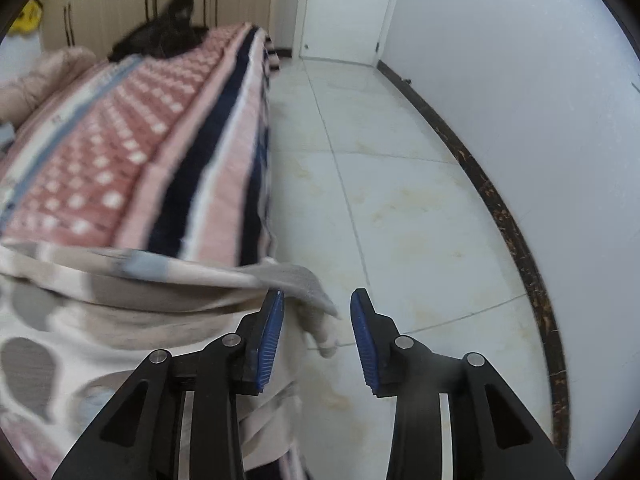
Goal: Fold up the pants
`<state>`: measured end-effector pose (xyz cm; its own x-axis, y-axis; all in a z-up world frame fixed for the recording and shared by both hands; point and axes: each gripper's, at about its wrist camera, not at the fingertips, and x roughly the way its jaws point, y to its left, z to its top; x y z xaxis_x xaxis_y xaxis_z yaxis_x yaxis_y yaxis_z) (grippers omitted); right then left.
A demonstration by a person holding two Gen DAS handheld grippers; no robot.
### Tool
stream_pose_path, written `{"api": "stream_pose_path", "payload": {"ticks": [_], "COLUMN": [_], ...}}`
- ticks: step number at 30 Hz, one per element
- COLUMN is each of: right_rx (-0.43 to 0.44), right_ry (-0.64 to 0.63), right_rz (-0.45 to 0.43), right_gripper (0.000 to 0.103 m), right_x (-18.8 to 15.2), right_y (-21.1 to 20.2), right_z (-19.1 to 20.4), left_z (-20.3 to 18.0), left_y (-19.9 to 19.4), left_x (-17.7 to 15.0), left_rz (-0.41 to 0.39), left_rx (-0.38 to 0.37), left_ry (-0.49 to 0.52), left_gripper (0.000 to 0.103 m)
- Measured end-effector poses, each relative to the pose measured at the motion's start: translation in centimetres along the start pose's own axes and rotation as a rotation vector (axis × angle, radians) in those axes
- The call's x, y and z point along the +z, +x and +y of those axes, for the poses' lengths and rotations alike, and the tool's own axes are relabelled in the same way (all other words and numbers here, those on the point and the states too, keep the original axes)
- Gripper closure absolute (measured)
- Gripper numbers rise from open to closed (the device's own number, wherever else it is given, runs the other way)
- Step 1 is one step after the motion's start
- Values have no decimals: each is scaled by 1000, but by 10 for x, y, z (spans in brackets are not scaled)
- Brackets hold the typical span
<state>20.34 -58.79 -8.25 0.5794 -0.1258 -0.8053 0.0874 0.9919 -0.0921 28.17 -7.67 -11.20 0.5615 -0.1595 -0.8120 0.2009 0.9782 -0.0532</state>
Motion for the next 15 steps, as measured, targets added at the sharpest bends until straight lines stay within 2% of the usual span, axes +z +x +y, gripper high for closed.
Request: {"api": "stream_pose_path", "payload": {"ticks": [4, 10, 12, 15], "right_rx": [180, 427, 455, 444], "right_ry": [-74, -210, -242, -278], "right_rz": [-52, -16, 8, 33], "right_gripper": [73, 74, 74, 74], "right_x": [2, -7, -9, -11], "right_y": [-38, -43, -31, -11], "right_z": [53, 154, 183, 214], "left_z": [-3, -18, -23, -25], "left_y": [-5, 5, 13, 26], "left_x": [0, 6, 8, 15], "left_rz": [-8, 20, 30, 39], "left_rx": [-22, -76, -76, -68], "left_ry": [-2, 22, 41, 45], "left_gripper": [43, 43, 43, 43]}}
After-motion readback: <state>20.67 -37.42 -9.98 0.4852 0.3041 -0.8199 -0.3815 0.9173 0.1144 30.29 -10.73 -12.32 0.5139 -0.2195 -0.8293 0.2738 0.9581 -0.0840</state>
